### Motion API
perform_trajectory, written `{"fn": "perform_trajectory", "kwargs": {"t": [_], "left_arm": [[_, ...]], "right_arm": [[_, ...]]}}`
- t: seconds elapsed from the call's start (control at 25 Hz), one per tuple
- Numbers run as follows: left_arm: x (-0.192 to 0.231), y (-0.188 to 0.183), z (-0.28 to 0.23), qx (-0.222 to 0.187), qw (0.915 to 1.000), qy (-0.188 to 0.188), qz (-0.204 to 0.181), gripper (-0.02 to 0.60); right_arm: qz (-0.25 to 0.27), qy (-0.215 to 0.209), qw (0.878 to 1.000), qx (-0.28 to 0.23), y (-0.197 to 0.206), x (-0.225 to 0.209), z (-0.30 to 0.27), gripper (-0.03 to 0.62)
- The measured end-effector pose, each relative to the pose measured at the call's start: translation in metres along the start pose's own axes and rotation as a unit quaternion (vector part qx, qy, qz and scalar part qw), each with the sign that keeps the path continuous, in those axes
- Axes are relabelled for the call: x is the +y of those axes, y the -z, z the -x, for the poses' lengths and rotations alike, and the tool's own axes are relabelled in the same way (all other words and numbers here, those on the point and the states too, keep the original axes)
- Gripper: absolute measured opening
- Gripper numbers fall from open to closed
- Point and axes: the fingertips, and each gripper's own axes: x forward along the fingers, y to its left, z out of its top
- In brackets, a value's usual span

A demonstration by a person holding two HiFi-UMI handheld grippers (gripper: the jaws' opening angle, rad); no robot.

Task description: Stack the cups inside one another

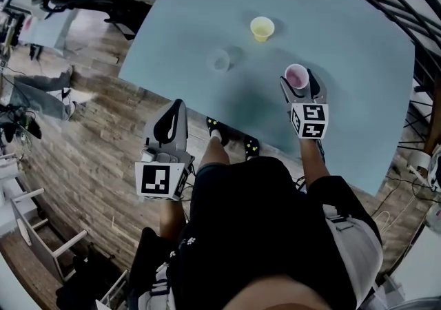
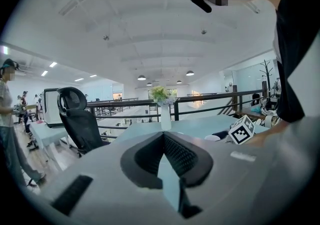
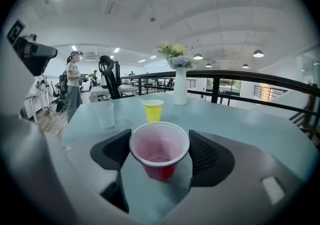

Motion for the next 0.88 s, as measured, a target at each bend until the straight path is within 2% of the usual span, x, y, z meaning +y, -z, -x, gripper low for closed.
{"fn": "perform_trajectory", "kwargs": {"t": [0.88], "left_arm": [[0.036,-0.010,-0.024,-0.041,0.9984,0.025,0.030,-0.015]], "right_arm": [[0.011,-0.076,0.995,-0.058,-0.098,0.062,0.003,0.370]]}}
